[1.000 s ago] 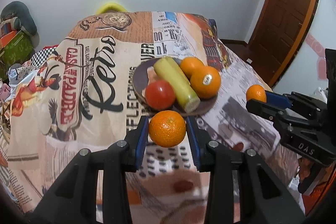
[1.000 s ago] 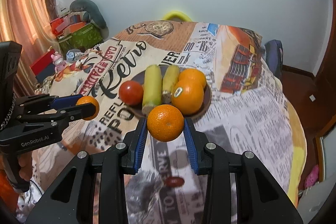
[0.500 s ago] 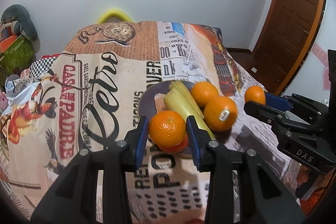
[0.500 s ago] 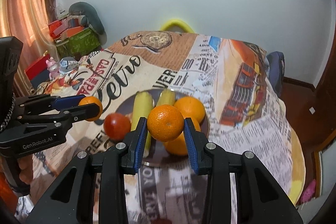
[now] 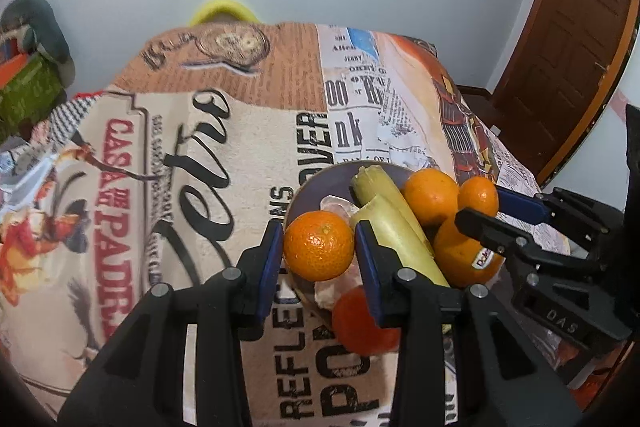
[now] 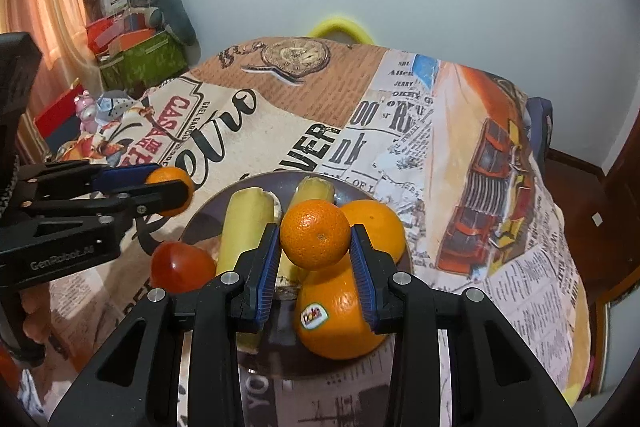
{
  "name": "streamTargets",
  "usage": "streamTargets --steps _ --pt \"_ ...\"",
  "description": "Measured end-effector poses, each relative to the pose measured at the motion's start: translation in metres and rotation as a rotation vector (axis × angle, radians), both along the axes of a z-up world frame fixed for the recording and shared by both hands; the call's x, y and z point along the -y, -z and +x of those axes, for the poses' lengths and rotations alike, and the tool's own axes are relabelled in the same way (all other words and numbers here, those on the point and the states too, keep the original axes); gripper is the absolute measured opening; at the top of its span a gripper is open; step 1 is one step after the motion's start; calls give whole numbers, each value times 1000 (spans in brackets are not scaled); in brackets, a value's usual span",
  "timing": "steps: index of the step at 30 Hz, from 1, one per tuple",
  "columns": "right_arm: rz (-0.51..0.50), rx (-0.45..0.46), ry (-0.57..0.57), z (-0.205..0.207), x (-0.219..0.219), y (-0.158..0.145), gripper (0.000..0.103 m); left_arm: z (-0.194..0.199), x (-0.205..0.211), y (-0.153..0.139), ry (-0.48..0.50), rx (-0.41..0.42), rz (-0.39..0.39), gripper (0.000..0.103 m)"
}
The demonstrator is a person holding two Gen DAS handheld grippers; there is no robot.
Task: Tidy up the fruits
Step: 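Lower both mandarins onto the plate and open both tools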
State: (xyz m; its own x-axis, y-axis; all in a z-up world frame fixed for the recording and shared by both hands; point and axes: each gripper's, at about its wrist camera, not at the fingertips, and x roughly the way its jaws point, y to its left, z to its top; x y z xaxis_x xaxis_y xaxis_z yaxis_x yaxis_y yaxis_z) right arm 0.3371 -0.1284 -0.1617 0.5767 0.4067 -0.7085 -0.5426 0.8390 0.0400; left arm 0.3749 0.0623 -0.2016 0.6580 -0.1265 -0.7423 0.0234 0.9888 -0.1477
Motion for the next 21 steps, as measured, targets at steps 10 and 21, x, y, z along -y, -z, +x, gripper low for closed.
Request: streamTargets --steps 10,21 --pt "-33 -14 -6 10 -6 8 32 21 2 18 -5 -33 17 37" --pt "-30 4 10 8 -4 4 51 20 3 18 11 -42 -10 44"
